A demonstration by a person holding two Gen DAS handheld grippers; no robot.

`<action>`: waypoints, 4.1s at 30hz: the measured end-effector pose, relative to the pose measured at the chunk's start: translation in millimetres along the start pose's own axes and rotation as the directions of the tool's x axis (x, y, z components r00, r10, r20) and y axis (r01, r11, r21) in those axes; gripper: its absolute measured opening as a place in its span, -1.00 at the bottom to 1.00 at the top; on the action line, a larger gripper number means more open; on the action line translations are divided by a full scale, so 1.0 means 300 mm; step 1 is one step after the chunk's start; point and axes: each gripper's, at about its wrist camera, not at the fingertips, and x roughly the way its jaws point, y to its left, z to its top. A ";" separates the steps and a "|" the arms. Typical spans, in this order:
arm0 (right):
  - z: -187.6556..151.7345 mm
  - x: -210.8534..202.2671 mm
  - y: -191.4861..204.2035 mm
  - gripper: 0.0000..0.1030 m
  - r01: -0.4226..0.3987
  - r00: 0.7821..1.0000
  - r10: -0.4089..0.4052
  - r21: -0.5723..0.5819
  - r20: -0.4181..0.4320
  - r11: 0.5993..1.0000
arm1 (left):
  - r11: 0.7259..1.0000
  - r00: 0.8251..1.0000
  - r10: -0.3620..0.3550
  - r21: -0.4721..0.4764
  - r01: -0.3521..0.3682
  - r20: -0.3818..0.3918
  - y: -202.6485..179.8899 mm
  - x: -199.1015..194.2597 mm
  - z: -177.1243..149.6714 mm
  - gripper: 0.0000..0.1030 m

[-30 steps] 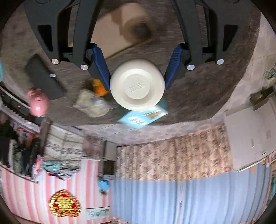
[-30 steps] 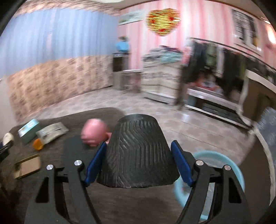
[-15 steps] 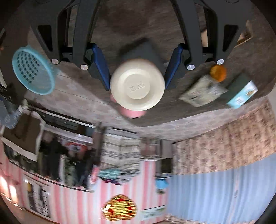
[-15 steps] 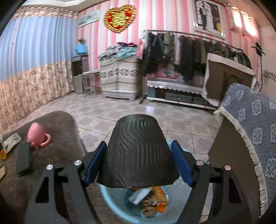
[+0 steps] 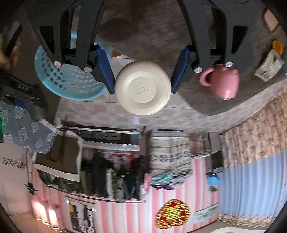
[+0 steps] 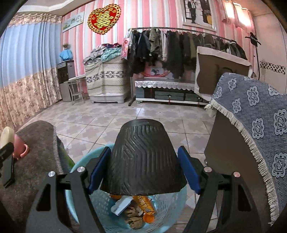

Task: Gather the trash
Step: 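Carry the soap and rubber cover in both tools over the blue wastebasket, then open both tools to drop the soap and rubber cover into the wastebasket, then move both open tools back over the rug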

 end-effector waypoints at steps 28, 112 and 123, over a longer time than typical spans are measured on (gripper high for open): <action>-0.076 0.080 -0.094 0.46 0.055 0.996 -0.046 0.124 -0.074 0.991 | 0.978 0.969 -0.177 0.085 0.193 -0.172 -0.315 0.388 -0.003 0.26; -0.128 -0.119 0.705 0.92 -0.351 0.936 0.346 -0.225 -0.064 0.909 | 0.912 0.927 0.373 -0.165 -0.376 -0.051 0.647 -0.392 -0.193 0.90; -0.125 -0.126 0.717 0.92 -0.340 0.941 0.334 -0.162 -0.061 0.927 | 0.843 0.869 0.488 -0.212 -0.494 -0.081 0.878 -0.461 -0.202 0.90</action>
